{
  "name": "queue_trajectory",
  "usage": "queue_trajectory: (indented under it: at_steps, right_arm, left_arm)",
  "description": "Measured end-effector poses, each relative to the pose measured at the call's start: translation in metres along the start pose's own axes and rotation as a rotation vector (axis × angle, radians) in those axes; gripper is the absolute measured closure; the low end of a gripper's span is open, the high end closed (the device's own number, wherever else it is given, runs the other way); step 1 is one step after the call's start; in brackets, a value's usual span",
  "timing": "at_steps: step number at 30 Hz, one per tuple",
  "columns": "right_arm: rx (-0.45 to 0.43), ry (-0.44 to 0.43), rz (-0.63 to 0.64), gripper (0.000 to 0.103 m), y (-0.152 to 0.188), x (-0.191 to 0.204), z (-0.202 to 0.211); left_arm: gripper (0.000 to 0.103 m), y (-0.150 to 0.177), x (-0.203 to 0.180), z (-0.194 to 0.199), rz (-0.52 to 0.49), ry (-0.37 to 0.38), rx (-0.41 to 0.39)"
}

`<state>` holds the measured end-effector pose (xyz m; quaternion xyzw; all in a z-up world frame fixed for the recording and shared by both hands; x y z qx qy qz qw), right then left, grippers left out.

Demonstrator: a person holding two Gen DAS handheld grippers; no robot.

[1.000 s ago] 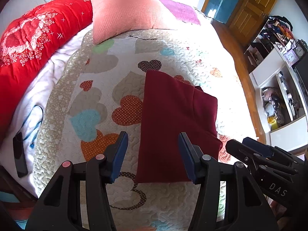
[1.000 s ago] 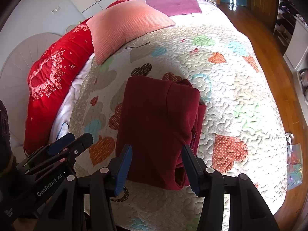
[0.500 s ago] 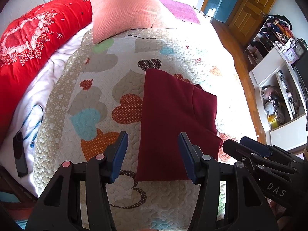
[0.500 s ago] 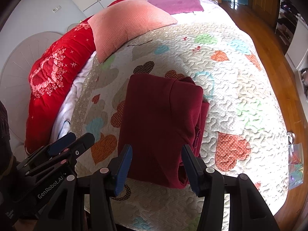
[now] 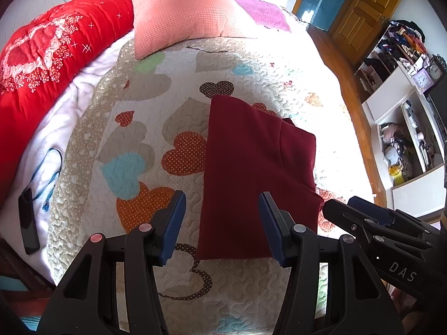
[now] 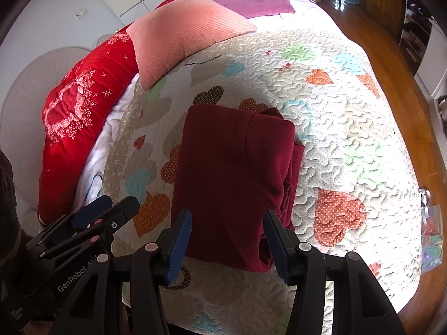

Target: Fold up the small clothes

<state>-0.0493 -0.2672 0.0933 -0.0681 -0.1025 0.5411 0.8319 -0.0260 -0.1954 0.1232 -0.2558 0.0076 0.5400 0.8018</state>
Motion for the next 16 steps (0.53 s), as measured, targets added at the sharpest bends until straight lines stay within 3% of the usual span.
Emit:
queue_trajectory:
  at_steps: [16]
  right_arm:
    - [-0.001,-0.001,-0.014,0.052,-0.001,-0.007,-0.004]
  left_arm:
    - [0.049,-0.004,0.013,-0.004,0.027,0.026,-0.025]
Point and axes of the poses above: each gripper's, at about its wrist camera, not at the fingertips, and z roughly against the way its jaws point, x to its left, y to its underside, the point moved 9 cm from there along -z, roughly the way its jaws point, and after that the axes turned 10 degrees about y, right-handed, at the moved point
